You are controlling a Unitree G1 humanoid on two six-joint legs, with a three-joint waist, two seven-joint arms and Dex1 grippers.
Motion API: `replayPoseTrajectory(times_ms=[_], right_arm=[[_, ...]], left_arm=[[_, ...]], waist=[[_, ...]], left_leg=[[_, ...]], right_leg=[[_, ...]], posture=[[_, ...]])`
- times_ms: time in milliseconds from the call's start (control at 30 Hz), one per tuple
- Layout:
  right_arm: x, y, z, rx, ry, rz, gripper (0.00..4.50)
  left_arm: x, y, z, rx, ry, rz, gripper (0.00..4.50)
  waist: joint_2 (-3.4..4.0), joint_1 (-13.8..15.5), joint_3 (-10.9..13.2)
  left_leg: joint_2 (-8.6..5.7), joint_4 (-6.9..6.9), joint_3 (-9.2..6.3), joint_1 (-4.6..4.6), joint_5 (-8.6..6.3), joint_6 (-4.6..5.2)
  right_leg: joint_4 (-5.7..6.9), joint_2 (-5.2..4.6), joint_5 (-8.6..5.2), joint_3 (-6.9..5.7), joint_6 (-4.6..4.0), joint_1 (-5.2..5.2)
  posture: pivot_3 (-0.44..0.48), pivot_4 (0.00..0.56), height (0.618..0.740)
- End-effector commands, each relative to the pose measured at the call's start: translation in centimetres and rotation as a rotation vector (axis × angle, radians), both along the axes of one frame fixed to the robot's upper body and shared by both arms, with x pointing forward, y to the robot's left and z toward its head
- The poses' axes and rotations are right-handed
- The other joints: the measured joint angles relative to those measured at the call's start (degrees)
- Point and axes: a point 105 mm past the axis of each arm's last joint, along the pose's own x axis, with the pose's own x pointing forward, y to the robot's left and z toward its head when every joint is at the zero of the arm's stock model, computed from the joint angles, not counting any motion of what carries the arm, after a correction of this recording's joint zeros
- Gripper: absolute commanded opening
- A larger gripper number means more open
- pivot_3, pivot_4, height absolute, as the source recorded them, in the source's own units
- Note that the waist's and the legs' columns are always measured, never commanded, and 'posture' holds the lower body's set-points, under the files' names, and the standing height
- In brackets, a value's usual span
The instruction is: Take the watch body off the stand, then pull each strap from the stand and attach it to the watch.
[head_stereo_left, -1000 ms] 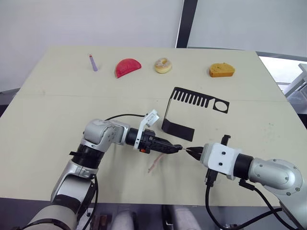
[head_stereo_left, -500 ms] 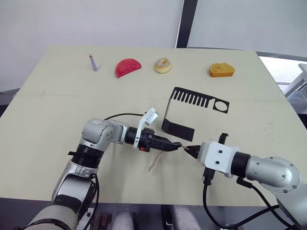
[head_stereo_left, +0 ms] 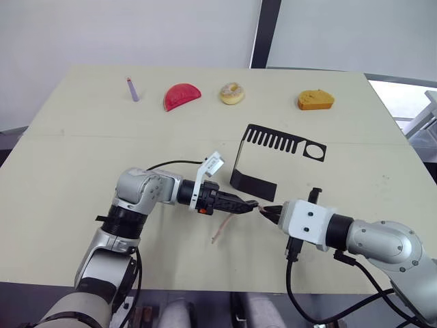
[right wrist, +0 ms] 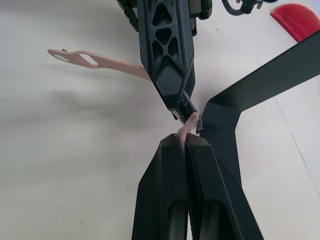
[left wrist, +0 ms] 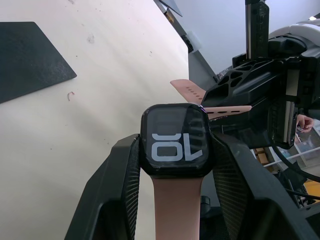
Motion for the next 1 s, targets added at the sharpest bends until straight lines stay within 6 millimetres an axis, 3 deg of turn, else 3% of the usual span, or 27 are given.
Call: replayPoseTrajectory(times_ms=[33,1000], right_arm=[[0.13,0.07,0.66,-0.004,-0.042,0.002,0.00],[0.75,-0.23,0.82,-0.021,-0.048,-0.024,0.00]], left_arm=[[-1.36,-1.47,1.49,-0.051,-0.030,-0.101,1.60],[-1.16,-1.65,1.73,-0.060,-0.040,-0.096,1.60]], waist=[[0.00,-0.01,0.00],[0.00,-0.02,0.00]], left_leg=[[0.00,0.00,0.00,0.00,0.00,0.00],[0.00,0.00,0.00,0.00,0.00,0.00]], right_leg=[[0.00,0.00,0.00,0.00,0.00,0.00],[0.00,0.00,0.00,0.00,0.00,0.00]], posture=[[0.000,0.150,0.737],[0.000,0.150,0.737]])
